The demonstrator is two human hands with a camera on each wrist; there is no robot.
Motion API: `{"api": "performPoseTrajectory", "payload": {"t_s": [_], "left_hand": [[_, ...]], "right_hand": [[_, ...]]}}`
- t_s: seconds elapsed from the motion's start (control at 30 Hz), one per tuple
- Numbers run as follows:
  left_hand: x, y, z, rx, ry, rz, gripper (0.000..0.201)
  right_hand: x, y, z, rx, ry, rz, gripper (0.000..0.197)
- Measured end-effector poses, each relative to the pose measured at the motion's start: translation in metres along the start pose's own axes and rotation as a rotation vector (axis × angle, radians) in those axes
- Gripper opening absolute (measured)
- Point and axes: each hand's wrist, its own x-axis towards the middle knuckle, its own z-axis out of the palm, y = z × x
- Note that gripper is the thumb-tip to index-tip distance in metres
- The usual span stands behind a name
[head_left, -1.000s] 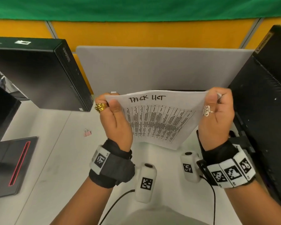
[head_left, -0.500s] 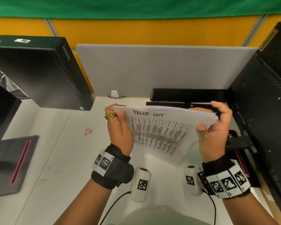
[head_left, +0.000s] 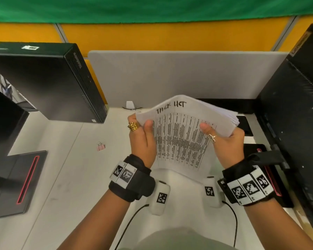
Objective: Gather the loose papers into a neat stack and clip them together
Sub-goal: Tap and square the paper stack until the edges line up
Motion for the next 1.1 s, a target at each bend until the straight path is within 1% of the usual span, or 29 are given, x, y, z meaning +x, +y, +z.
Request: {"api": "performPoseTrajectory", "payload": {"t_s": [0.07,0.17,0.23,0.3,0.37,0.5,0.57,0.67,0.77,0.83,0.87,0.9,0.97,1.0,1.03,1.07,1.1], "left_hand": [[0.002,0.012,0.002,-0.028,0.06,0.027,0.012],[-0.004,0.02,-0.002,-0.06,0.057,0.054,0.012],[-0.013,0.013,-0.006,-0.062,0.01,0.033,0.013],[-0.021,0.002,-0.008,-0.042,-0.048,0.0,0.013],[-0.023,-0.007,-0.009,-0.015,-0.082,-0.028,0.017],[-0.011,-0.013,-0.011,-0.061,-0.101,-0.033,0.031],[-0.004,-0.009,-0.011,-0.106,-0.116,-0.029,0.029],[0.001,0.002,-0.013,-0.173,-0.156,-0.016,0.02],[-0.001,-0.006,-0.014,-0.205,-0.21,-0.071,0.023],[-0.005,-0.015,-0.012,-0.187,-0.215,-0.118,0.03],[-0.006,-0.016,-0.012,-0.178,-0.214,-0.116,0.032],[-0.006,-0.015,-0.012,-0.175,-0.212,-0.109,0.03],[-0.001,-0.008,-0.012,-0.189,-0.202,-0.099,0.019],[0.001,-0.004,-0.013,-0.201,-0.196,-0.087,0.017],[0.004,-0.003,-0.015,-0.207,-0.193,-0.07,0.017],[0.004,-0.002,-0.016,-0.212,-0.199,-0.057,0.017],[0.004,-0.004,-0.017,-0.208,-0.207,-0.057,0.018]], "right_hand": [[0.002,-0.01,0.002,0.024,0.019,-0.054,0.036],[-0.002,-0.015,0.0,0.003,-0.009,-0.088,0.04],[-0.007,-0.006,-0.004,-0.014,-0.021,-0.031,0.042],[-0.012,0.008,-0.007,0.004,0.008,0.057,0.036],[-0.015,0.02,-0.007,0.019,0.027,0.117,0.035],[-0.01,0.027,-0.009,0.044,0.038,0.153,0.034],[-0.005,0.025,-0.012,0.063,0.066,0.166,0.035],[-0.001,0.025,-0.02,0.055,0.038,0.15,0.035],[-0.002,0.03,-0.022,0.059,0.0,0.214,0.038],[-0.005,0.033,-0.019,0.059,-0.01,0.231,0.03],[-0.005,0.034,-0.018,0.065,-0.002,0.226,0.026],[-0.004,0.033,-0.018,0.067,0.018,0.222,0.027],[-0.002,0.031,-0.019,0.084,0.033,0.203,0.033],[0.0,0.031,-0.02,0.092,0.045,0.199,0.048],[0.002,0.031,-0.021,0.089,0.052,0.206,0.068],[0.003,0.032,-0.022,0.085,0.057,0.213,0.08],[0.003,0.032,-0.022,0.086,0.049,0.214,0.08]]}}
